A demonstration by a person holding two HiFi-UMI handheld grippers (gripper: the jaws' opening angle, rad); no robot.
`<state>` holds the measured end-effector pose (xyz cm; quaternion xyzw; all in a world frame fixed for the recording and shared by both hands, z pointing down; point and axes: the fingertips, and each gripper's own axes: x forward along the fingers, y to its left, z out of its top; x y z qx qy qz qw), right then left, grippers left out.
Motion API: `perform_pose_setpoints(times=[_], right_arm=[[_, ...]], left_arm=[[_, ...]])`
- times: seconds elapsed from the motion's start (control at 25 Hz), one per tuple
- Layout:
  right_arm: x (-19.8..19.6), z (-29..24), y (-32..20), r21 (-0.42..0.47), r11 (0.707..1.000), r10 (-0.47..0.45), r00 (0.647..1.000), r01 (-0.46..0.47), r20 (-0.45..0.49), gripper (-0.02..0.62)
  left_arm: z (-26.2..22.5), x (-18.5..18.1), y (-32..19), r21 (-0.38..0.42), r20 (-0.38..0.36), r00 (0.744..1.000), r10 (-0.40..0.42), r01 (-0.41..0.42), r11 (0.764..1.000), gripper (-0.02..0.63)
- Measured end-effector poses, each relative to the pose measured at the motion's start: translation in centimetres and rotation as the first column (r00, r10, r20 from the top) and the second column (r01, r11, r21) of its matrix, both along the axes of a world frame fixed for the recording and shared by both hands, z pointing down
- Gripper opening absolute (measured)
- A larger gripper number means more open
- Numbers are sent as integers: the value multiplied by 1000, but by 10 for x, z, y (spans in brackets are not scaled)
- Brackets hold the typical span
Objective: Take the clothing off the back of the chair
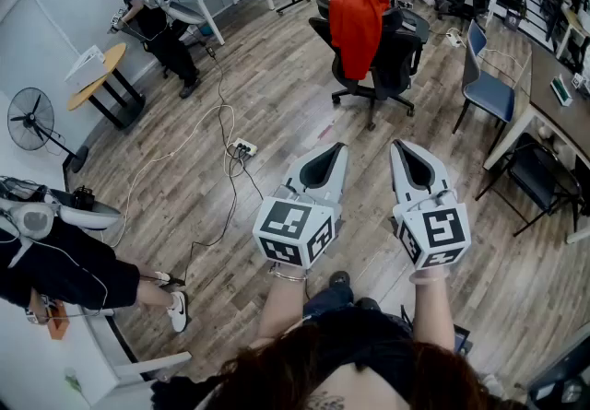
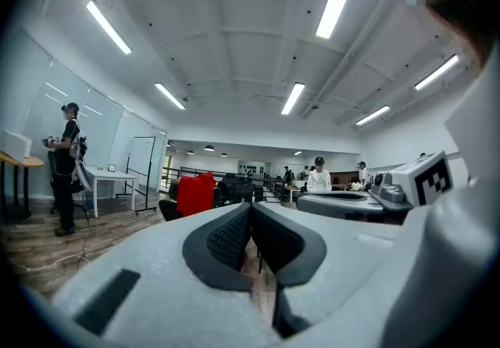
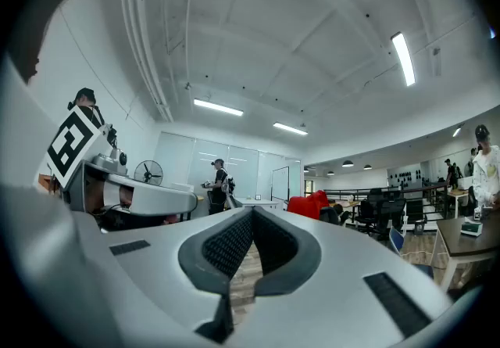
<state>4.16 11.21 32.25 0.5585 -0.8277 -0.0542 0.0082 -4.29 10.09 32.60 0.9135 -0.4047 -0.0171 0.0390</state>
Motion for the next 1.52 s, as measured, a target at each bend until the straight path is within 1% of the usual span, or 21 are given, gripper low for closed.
perform_pose_setpoints(times=[0.24, 0.4, 0.76, 0.96, 1.32, 1.52], right_arm=[[-8, -4, -17, 21, 1000, 0, 1000, -1, 31, -11], [-16, -4, -31, 30, 999, 14, 1000, -14, 19, -11], [-33, -12, -60, 65, 997, 44, 998, -47, 47, -9], [-39, -8, -75, 58, 996, 58, 997, -61, 55, -9], [-34, -4, -107, 47, 996, 70, 996, -73, 61, -5], [-30, -6, -134, 56, 996, 64, 996, -68, 64, 0]], left_arm=[[-1, -8, -18, 1, -2, 1000, 14, -14, 1000, 17], [-2, -15, -33, 3, -9, 999, 31, -31, 1000, 17], [-2, -33, -65, 17, -26, 997, 79, -79, 997, 17], [4, -39, -81, 5, -29, 995, 98, -98, 995, 17], [6, -31, -111, -1, -34, 991, 126, -126, 992, 17], [6, -27, -137, 4, -30, 992, 122, -122, 993, 17]])
